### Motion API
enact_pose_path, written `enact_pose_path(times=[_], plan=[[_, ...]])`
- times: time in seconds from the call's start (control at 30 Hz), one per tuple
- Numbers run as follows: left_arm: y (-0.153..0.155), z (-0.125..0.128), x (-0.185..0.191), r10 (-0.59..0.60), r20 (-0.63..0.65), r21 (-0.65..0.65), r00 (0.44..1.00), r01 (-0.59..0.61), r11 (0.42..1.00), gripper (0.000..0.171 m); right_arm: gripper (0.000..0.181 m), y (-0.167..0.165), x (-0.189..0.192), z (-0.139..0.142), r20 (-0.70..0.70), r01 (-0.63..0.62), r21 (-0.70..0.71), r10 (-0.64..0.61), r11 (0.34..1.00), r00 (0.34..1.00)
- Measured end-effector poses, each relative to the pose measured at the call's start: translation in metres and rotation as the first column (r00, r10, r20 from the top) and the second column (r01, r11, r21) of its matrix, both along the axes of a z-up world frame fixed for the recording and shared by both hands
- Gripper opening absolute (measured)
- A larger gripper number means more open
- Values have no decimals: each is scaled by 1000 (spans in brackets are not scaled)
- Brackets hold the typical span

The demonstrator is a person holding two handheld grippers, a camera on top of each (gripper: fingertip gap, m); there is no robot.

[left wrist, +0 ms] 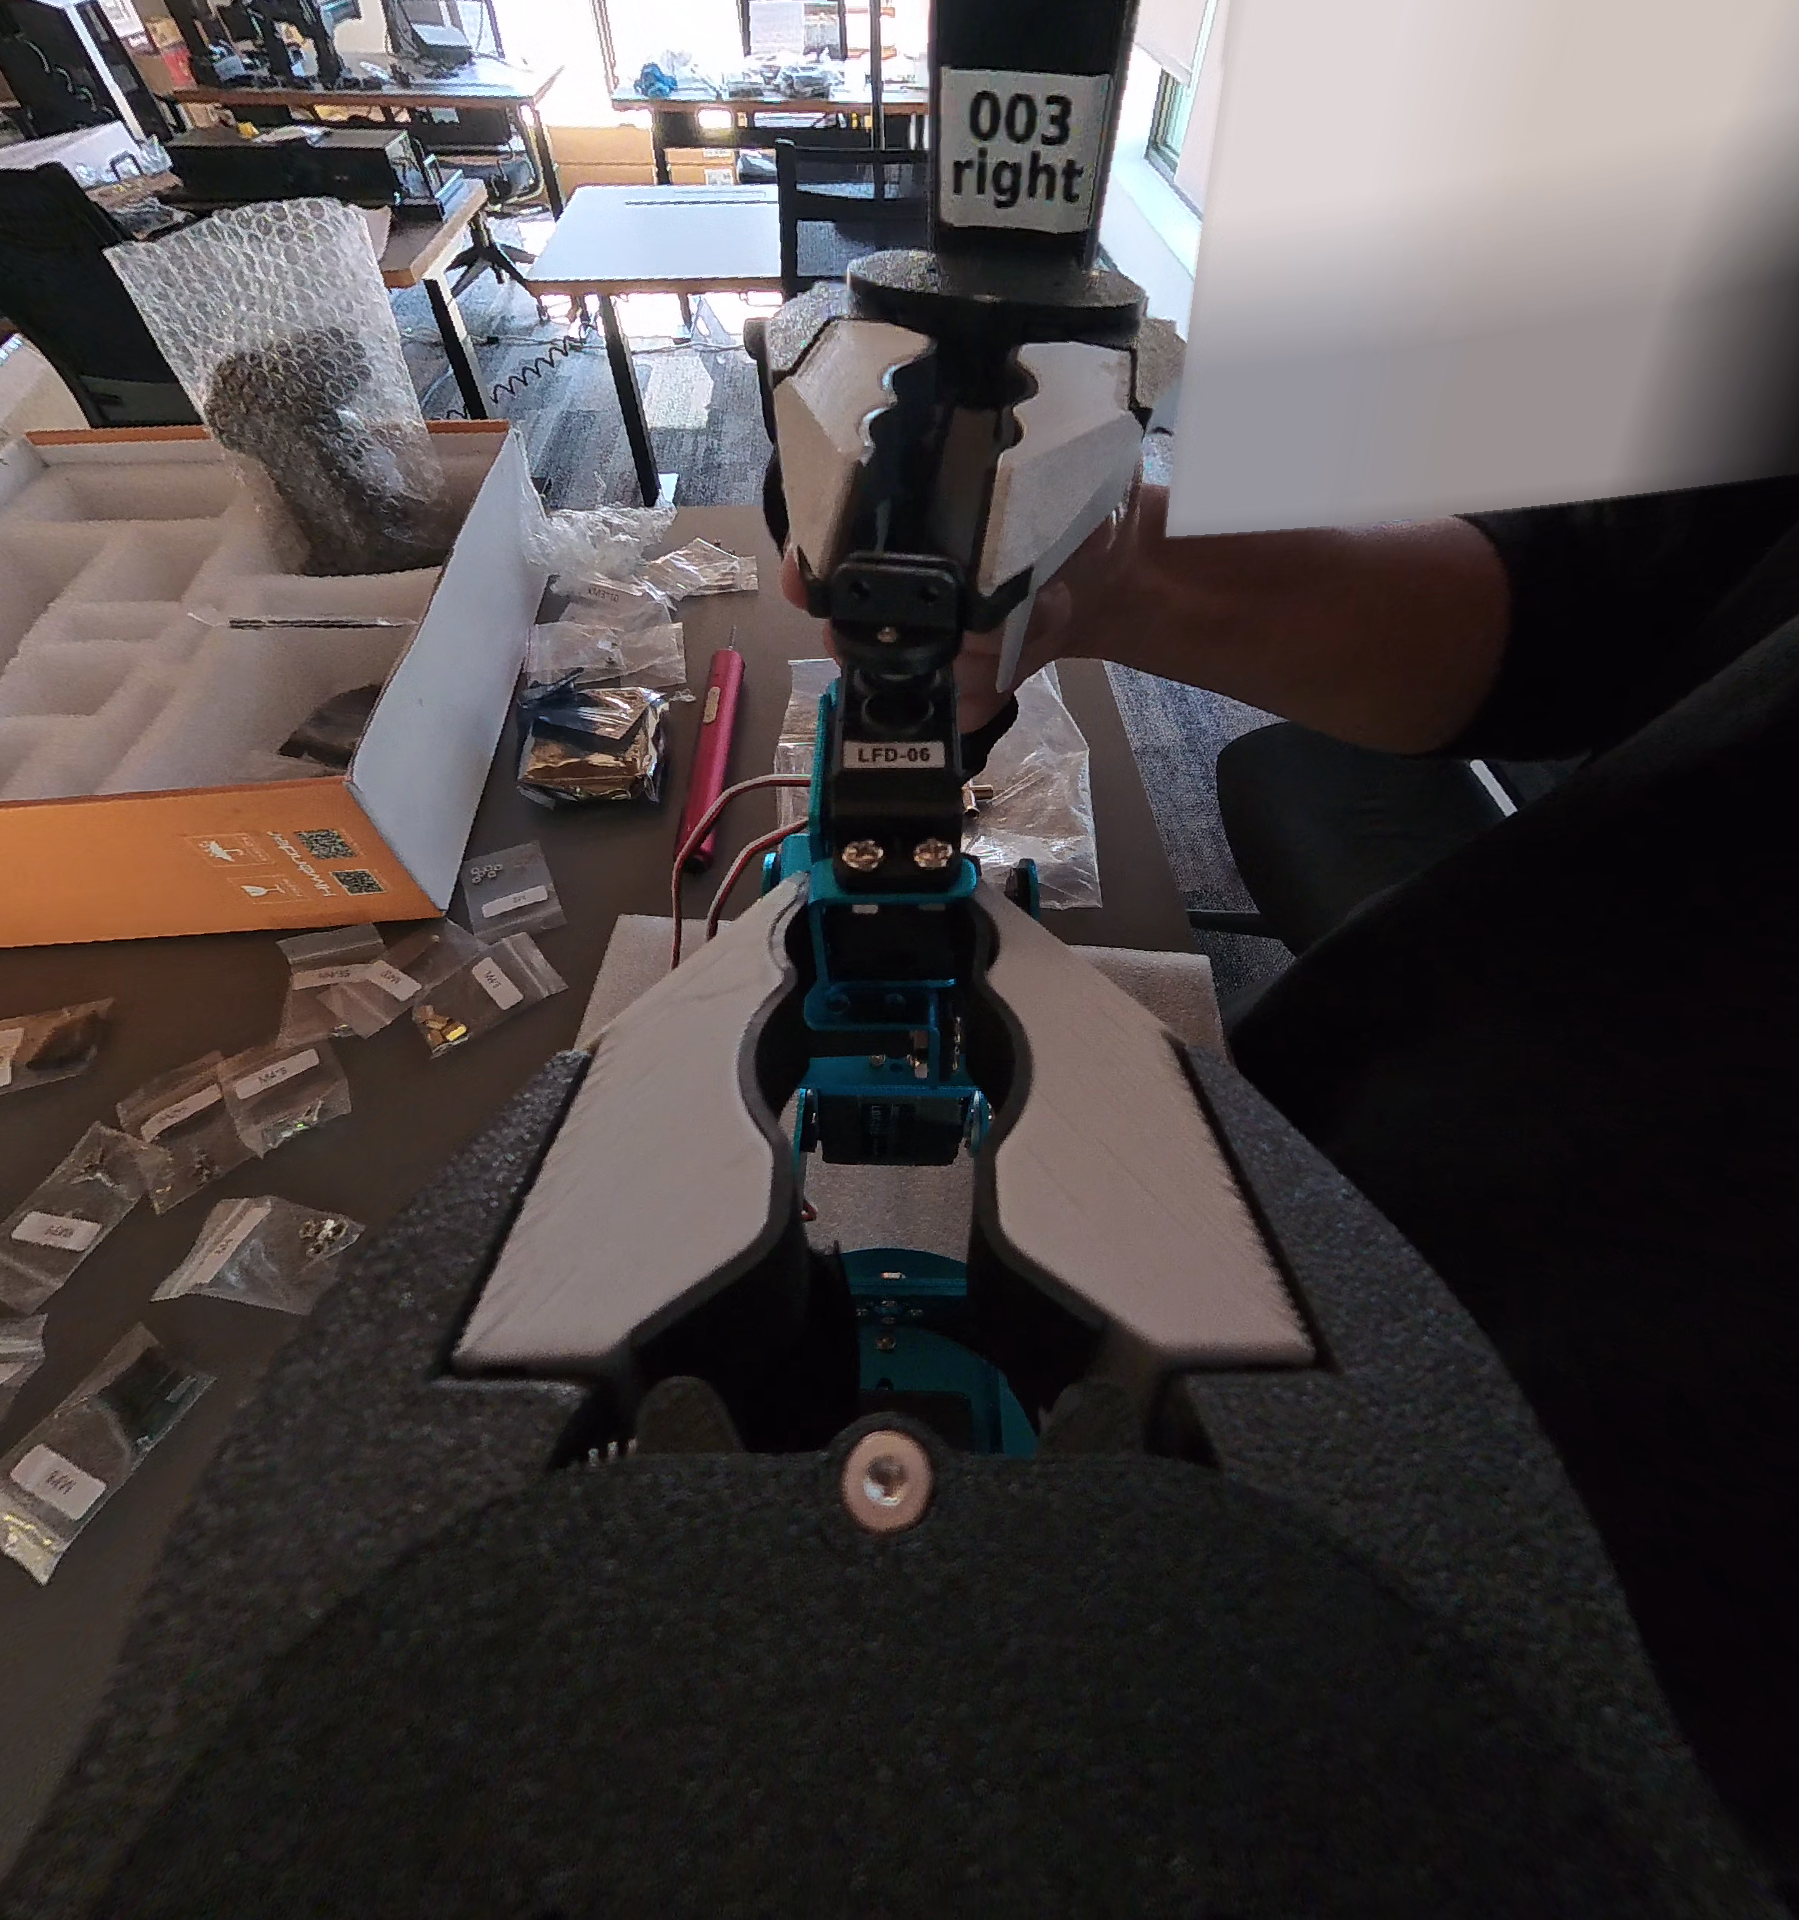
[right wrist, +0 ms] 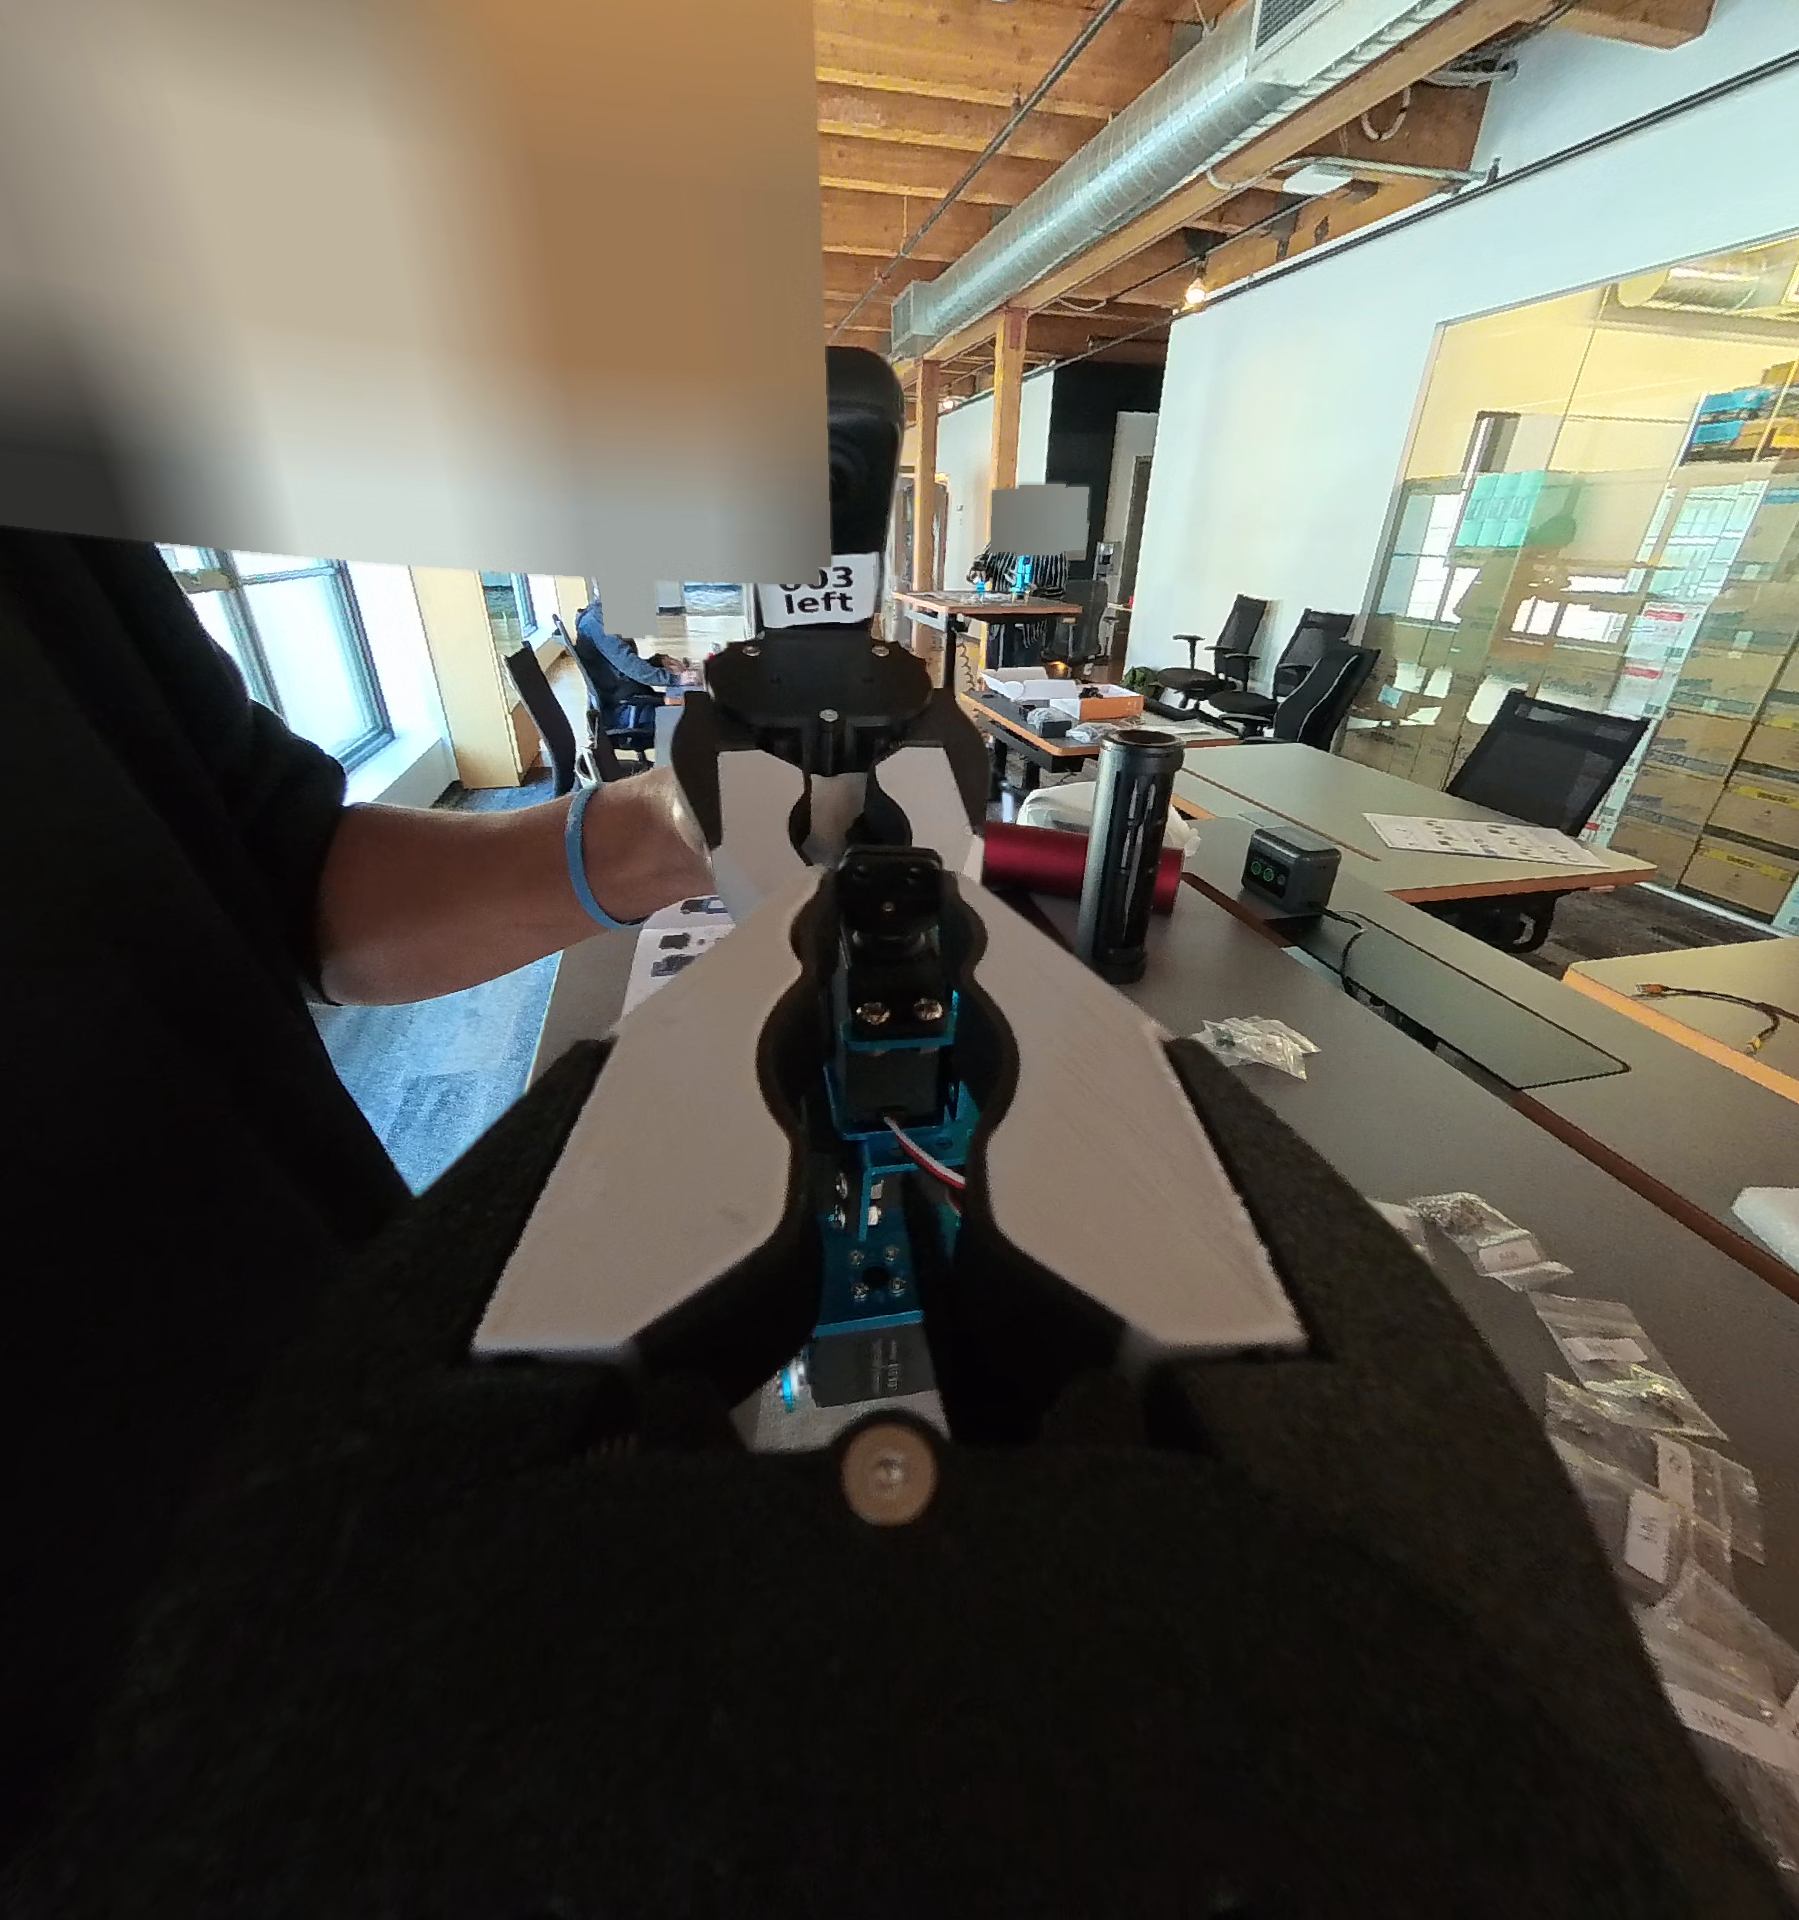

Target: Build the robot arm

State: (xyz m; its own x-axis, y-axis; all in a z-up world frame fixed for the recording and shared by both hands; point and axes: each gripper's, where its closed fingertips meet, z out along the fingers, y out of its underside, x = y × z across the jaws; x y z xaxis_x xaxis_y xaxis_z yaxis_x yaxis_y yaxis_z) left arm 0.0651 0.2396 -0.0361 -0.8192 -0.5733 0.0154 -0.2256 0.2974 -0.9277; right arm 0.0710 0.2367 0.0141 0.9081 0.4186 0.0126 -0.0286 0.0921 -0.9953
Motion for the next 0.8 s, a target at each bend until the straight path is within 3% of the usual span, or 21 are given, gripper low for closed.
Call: enact_pose_path(times=[0.33,0.47,0.6,0.8], plan=[[0,0,0,-8,-12,-13,1000,8,1000,25,17,1,0,-1,-19,-7,-16,7,1000,1000],[-2,-1,1,-10,-22,-23,1000,10,1000,25,22,-4,3,-3,-8,35,-34,-35,999,999],[-2,-1,1,-15,-20,-39,1000,15,999,26,30,-26,12,-6,-82,109,-63,-114,992,990],[-2,4,-2,-26,-27,-102,999,24,995,29,30,-58,-17,-50,-111,222,-229,-252,948,961]])
